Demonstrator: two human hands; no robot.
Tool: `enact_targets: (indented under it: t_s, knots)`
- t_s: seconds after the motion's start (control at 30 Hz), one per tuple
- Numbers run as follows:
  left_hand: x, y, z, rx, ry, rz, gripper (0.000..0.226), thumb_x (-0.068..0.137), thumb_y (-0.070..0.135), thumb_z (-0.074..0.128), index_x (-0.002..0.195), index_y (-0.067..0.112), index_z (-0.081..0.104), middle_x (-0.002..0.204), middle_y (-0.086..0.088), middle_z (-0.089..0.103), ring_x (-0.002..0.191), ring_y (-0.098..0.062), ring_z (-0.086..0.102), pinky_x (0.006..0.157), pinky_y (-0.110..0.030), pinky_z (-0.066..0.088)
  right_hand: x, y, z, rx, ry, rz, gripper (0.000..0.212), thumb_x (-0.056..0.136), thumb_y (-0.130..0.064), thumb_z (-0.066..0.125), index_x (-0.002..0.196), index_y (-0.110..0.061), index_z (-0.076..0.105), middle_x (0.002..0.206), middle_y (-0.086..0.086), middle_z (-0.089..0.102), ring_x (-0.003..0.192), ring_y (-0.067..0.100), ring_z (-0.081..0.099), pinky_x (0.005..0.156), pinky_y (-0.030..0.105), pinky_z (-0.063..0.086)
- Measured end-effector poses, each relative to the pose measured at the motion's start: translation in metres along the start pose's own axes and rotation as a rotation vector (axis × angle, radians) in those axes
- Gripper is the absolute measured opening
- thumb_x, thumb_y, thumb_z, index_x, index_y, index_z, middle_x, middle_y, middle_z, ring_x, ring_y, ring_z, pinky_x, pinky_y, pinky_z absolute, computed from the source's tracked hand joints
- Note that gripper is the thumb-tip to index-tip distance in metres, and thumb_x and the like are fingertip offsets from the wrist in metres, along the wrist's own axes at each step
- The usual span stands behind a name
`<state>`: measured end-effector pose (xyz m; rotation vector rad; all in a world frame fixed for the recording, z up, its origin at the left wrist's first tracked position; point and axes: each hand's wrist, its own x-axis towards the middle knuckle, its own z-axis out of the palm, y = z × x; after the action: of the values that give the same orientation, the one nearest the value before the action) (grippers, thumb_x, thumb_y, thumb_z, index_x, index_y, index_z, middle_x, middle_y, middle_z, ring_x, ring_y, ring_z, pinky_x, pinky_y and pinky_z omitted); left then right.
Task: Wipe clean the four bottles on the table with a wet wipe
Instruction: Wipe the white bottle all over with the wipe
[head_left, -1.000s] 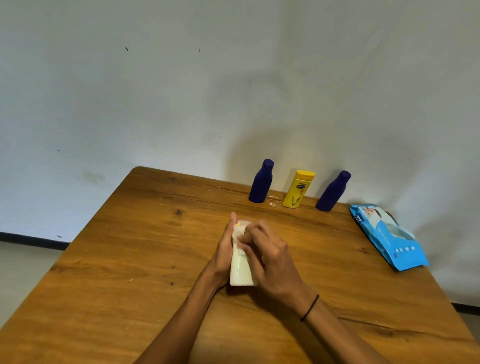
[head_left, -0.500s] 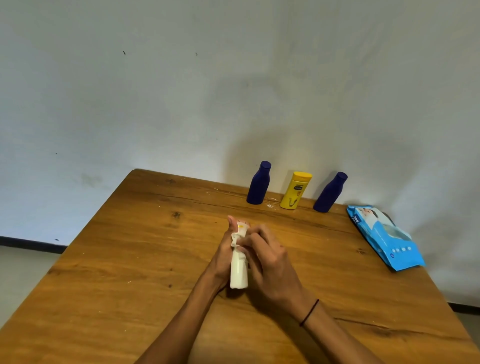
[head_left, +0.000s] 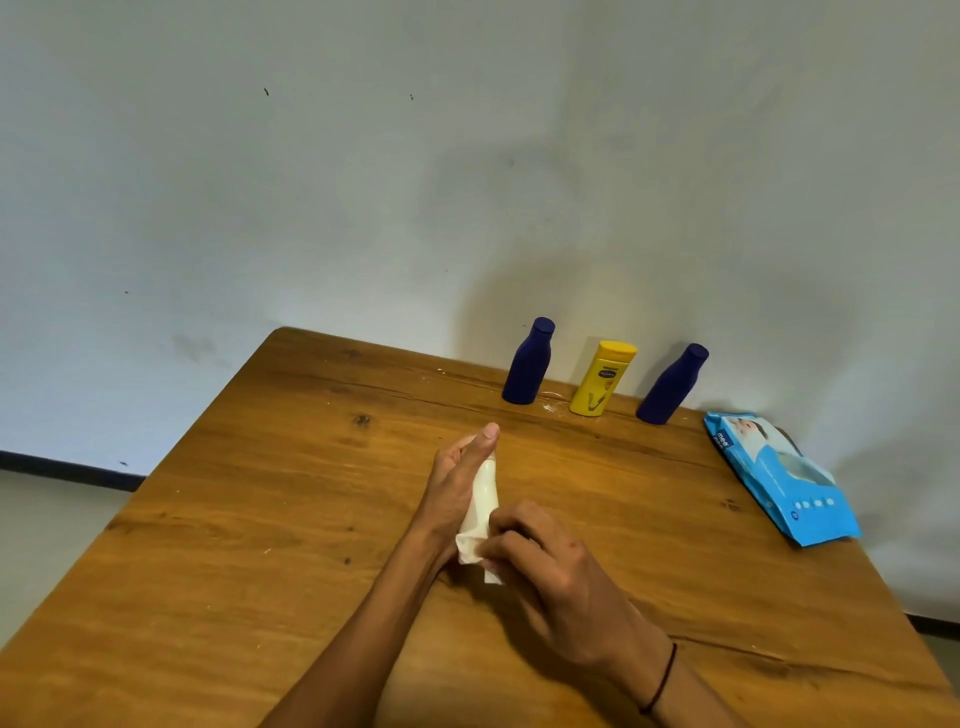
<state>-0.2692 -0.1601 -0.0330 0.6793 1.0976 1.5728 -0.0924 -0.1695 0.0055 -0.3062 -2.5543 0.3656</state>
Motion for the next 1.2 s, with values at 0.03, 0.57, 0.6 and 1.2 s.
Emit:
enact_targets:
  t_s: [0.03,0.57,0.6,1.2]
  knots:
    - [-0.001,0.000,0.001,0.012,-0.011,0.000,0.051,0.079,0.069,0.078,0.083,0.022,0.058,0.072,0.002,0.046,0.061,-0.014,0.044,0.058,-0.033,0.038,-0.002,0.000,-0.002,-0.020,-0.003,-0.011,0.014,0.105,-0.018,0.057,0.113,-0.008,0.063,0.121,0.004,0.055,0.101,0.015,0.058,0.078,0.029,0.055]
    - [-0.011,0.003,-0.001,-0.033,-0.149,-0.060,0.058,0.108,0.047,0.036,0.123,-0.005,0.056,0.074,-0.010,0.069,0.049,-0.011,0.066,0.037,-0.017,0.045,0.037,0.033,-0.003,-0.094,0.272,0.303,0.016,0.100,-0.020,0.065,0.112,-0.010,0.063,0.120,0.002,0.055,0.106,-0.004,0.048,0.089,0.005,0.044]
    - [-0.011,0.004,-0.001,-0.044,-0.161,-0.053,0.061,0.107,0.049,0.037,0.126,-0.006,0.057,0.077,-0.012,0.069,0.050,-0.012,0.067,0.038,-0.017,0.045,0.038,0.033,-0.003,-0.095,0.265,0.312,0.016,0.099,-0.019,0.066,0.113,-0.010,0.063,0.121,0.002,0.056,0.106,-0.005,0.048,0.089,0.004,0.044]
    - [-0.012,0.006,0.009,-0.147,-0.148,-0.147,0.089,0.082,0.082,0.018,0.121,0.017,0.064,0.090,-0.014,0.076,0.083,-0.028,0.075,0.067,-0.035,0.062,0.058,0.016,0.007,-0.131,0.119,0.267,0.032,0.090,-0.014,0.078,0.117,-0.009,0.062,0.140,0.007,0.055,0.119,0.016,0.061,0.091,0.018,0.051]
